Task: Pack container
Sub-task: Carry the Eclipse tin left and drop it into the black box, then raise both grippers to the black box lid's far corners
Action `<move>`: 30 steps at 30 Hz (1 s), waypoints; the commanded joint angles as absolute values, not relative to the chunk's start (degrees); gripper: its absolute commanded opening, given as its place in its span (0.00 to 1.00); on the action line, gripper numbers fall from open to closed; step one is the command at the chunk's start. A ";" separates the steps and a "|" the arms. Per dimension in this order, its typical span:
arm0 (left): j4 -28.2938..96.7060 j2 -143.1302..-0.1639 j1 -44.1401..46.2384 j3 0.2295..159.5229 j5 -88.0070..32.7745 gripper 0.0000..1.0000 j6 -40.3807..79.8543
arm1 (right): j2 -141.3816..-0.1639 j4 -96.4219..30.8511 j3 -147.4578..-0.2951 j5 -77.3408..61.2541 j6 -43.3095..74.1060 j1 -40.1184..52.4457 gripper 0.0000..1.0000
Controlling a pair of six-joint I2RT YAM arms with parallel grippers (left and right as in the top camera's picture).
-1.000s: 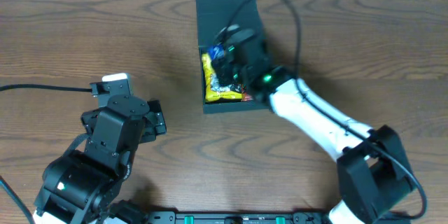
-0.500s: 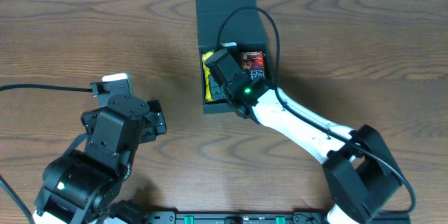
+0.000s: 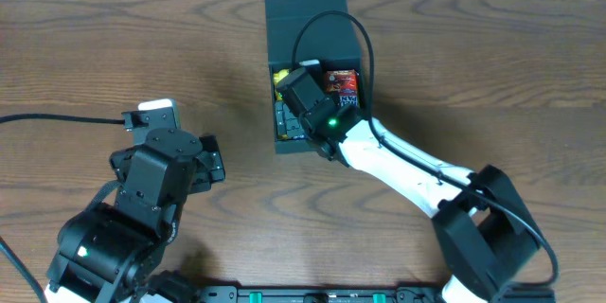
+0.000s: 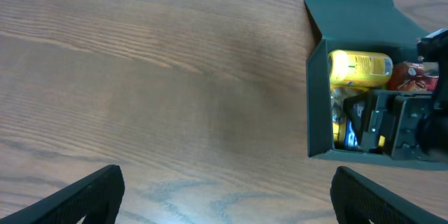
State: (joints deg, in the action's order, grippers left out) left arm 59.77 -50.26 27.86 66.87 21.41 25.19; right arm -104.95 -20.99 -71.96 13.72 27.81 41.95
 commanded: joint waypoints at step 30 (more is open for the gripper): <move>57.60 -50.22 27.70 67.35 21.15 0.95 25.32 | -85.14 -42.81 -72.40 14.57 10.63 36.73 0.98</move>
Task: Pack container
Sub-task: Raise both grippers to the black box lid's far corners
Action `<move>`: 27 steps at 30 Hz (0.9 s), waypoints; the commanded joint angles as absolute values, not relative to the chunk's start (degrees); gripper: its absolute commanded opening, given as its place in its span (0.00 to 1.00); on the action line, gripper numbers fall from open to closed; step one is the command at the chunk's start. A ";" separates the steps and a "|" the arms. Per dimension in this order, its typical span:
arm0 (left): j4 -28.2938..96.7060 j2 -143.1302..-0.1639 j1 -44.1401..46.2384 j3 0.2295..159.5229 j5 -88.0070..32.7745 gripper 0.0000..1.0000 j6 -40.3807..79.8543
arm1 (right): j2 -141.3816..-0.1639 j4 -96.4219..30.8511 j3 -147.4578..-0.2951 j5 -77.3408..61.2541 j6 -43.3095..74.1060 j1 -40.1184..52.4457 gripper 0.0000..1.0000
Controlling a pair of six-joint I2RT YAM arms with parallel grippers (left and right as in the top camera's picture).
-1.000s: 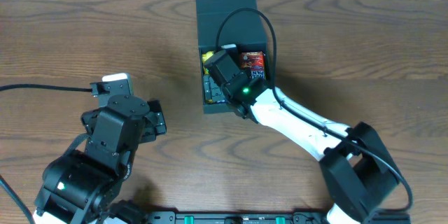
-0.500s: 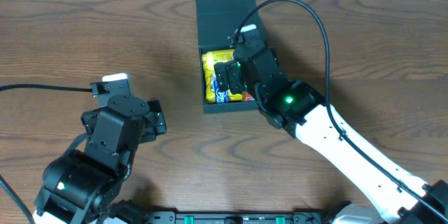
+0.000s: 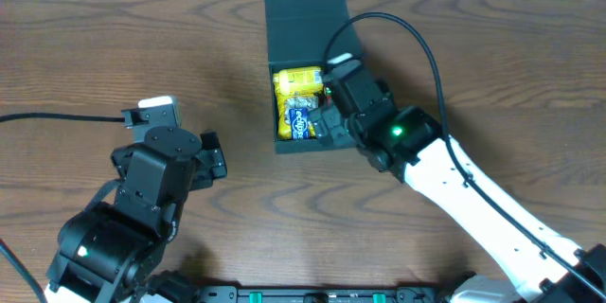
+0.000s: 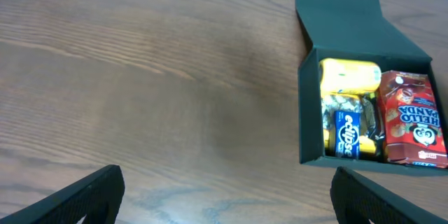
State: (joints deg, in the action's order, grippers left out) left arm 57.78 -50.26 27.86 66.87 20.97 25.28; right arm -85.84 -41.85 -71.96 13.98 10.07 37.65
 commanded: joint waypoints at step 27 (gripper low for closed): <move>28.05 -66.00 27.22 67.35 20.97 0.06 25.32 | -102.02 -25.85 -71.42 -11.64 16.01 8.86 0.01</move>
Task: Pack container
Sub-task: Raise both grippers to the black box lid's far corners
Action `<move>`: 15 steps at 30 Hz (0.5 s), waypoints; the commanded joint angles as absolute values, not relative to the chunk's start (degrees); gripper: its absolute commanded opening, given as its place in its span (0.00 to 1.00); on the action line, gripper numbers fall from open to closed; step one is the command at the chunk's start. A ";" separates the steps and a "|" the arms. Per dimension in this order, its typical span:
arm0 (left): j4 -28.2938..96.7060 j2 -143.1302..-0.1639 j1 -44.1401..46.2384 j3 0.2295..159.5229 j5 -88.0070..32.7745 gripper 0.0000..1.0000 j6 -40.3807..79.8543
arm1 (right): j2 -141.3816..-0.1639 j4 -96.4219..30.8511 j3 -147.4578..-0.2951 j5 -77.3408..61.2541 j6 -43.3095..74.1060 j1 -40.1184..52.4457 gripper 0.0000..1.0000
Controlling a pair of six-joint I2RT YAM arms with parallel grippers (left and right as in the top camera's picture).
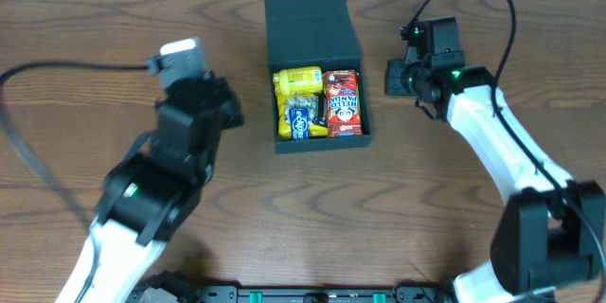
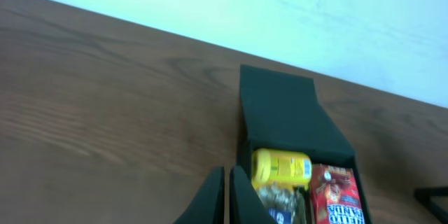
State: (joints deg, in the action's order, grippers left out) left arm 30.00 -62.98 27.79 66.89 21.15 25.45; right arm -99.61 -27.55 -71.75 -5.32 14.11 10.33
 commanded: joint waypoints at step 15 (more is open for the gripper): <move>13.21 -91.74 5.63 72.31 -15.25 0.06 32.62 | -114.98 -5.28 -74.00 -23.92 26.02 3.03 0.02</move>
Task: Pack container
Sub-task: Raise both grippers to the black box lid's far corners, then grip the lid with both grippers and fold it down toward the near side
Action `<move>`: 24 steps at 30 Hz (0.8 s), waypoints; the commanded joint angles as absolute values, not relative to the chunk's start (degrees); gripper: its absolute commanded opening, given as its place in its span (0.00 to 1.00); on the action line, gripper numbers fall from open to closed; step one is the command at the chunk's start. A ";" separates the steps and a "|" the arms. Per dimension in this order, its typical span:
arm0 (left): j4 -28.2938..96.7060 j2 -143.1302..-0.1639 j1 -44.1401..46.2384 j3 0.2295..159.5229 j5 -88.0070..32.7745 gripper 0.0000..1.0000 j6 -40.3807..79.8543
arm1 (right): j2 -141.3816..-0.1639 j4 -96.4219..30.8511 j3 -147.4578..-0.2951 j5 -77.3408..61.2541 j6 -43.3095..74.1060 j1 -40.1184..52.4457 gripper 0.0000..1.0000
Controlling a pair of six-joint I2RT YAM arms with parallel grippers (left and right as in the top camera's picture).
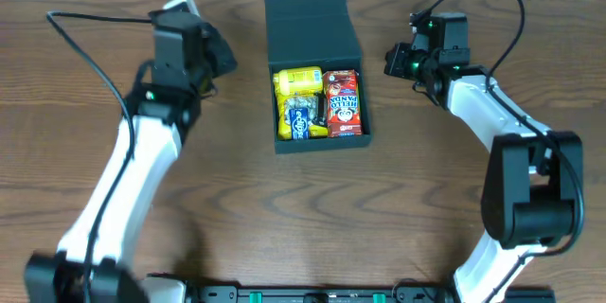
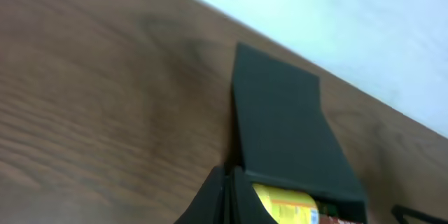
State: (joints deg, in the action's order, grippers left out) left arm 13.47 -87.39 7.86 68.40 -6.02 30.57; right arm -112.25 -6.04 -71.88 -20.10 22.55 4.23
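The black box [image 1: 316,142] stands open at the table's middle, its lid [image 1: 305,19] laid back. Inside lie a yellow packet [image 1: 297,80], a blue packet [image 1: 301,125] and a red Hello Panda box [image 1: 343,102]. My left gripper [image 1: 225,57] is left of the box, level with the lid hinge, shut with nothing in it. In the left wrist view its fingers [image 2: 217,192] meet just before the lid [image 2: 287,129] and the yellow packet [image 2: 283,206]. My right gripper [image 1: 393,60] hovers right of the box, its jaws unclear.
The wooden table [image 1: 95,199] runs to a pale wall edge at the back. A black cable [image 1: 95,19] trails from the left arm and another loops over the right arm. A black rail [image 1: 312,294] lies along the front edge.
My left gripper has moved farther back and now sits beside the lid hinge, still shut. In its wrist view the lid looms larger. The right gripper has barely shifted, and the box contents are unchanged.
First my right gripper was down in the box by the red snack box while the left stood open at the front left. Then the red box lay in place with the right gripper at the box's edge. The right one later sat clear, and the left had shut and come up beside the box.
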 commanded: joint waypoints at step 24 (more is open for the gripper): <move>26.46 -139.98 3.66 113.54 -35.42 0.06 44.42 | -144.49 -9.72 -109.16 -38.00 36.36 3.42 0.01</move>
